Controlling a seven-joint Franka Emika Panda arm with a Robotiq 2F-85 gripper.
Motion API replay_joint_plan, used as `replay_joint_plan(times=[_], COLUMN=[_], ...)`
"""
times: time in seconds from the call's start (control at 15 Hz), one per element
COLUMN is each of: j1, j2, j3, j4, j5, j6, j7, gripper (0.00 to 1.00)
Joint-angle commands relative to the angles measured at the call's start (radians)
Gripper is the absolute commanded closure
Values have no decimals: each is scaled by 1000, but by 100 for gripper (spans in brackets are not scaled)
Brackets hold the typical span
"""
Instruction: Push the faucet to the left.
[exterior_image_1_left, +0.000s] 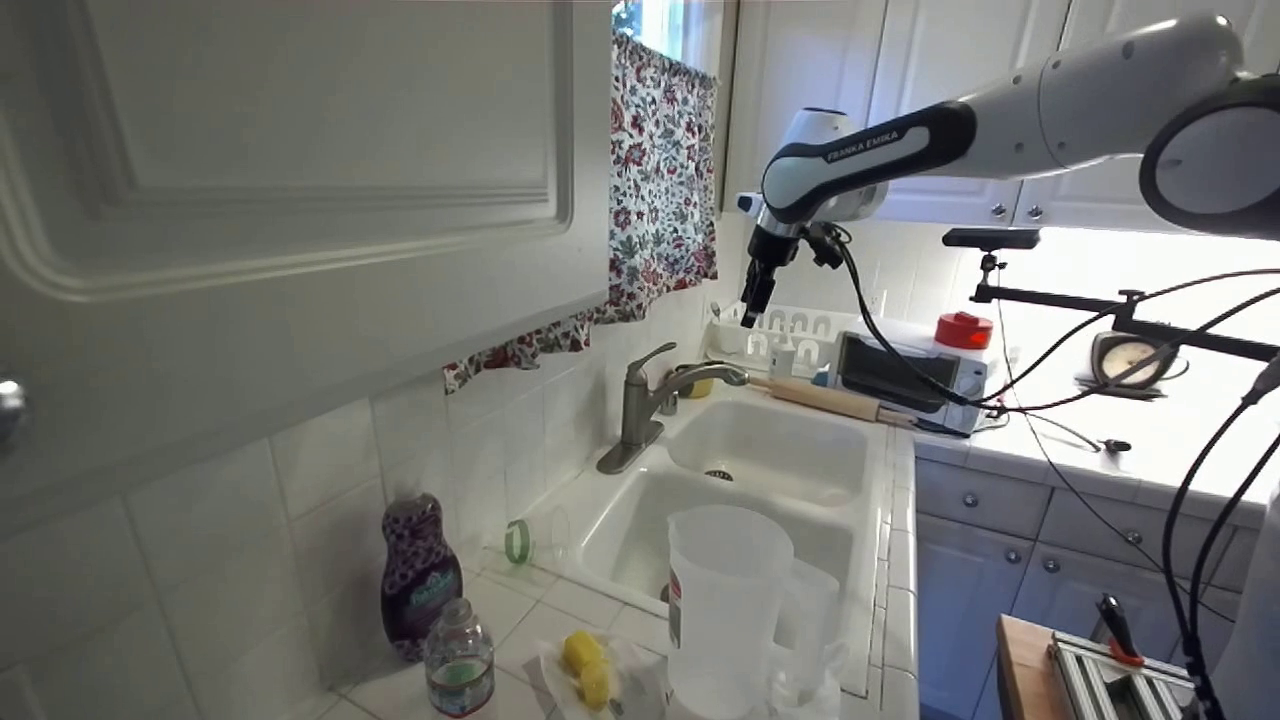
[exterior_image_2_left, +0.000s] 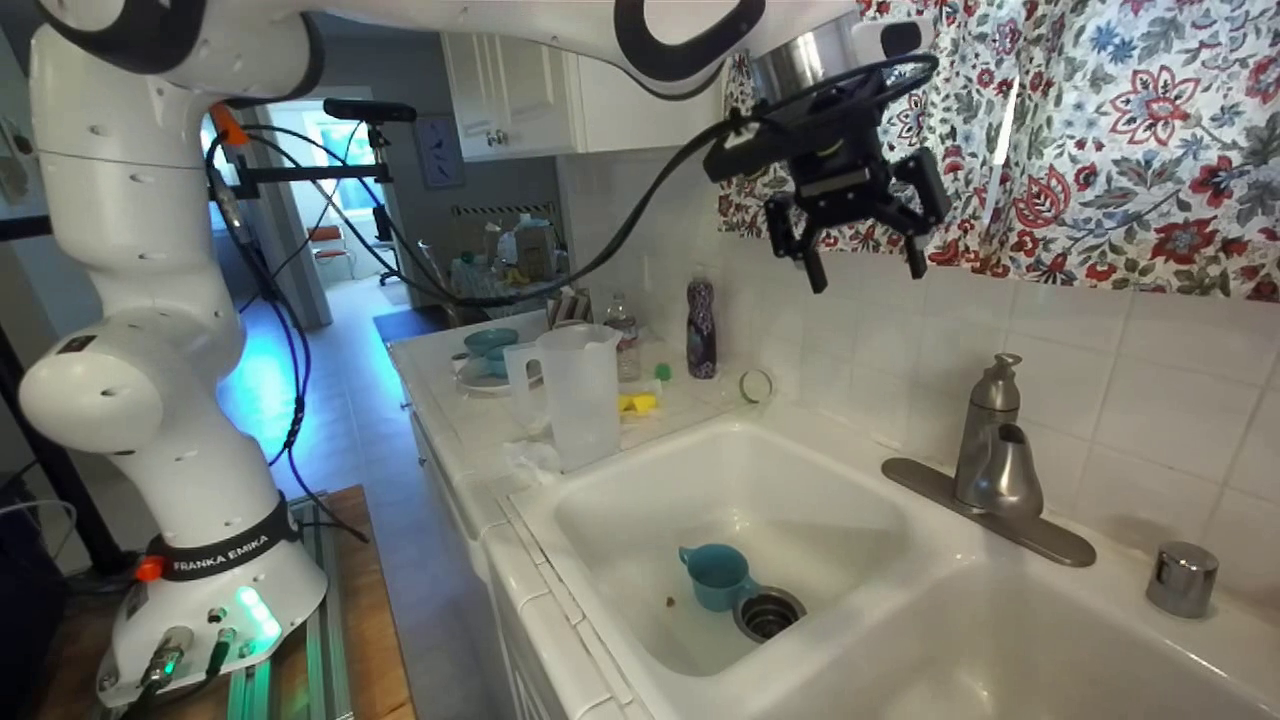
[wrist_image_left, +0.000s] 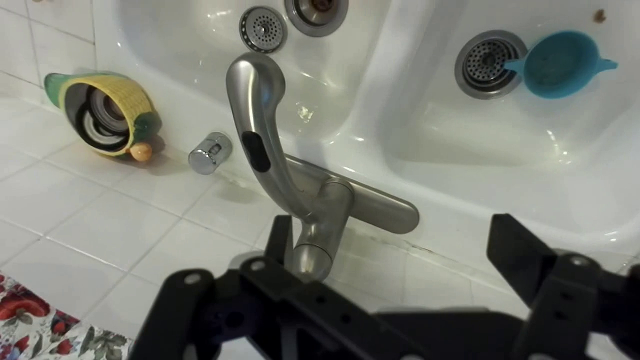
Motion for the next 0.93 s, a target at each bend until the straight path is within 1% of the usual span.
replay_joint_plan(times=[0.0, 0.13, 0.2, 0.27, 0.33, 0.4, 0.53, 0.6, 0.87], j1=[-57, -57, -66, -77, -97, -107, -135, -151, -210], j2=[5, -2, 31, 52, 70, 85, 119, 139, 204], j3=[60, 67, 69, 71, 77, 77, 84, 91, 131], j4=[6, 6, 40, 55, 71, 77, 96, 113, 157], j5=[-15, -14, -12, -8, 11, 0, 11, 21, 66], j6=[-3, -4, -44, -36, -49, -43, -34, -45, -14], j7=[8, 7, 12, 23, 6, 12, 21, 12, -4], gripper=[0, 0, 0, 0, 0, 0, 0, 0, 0])
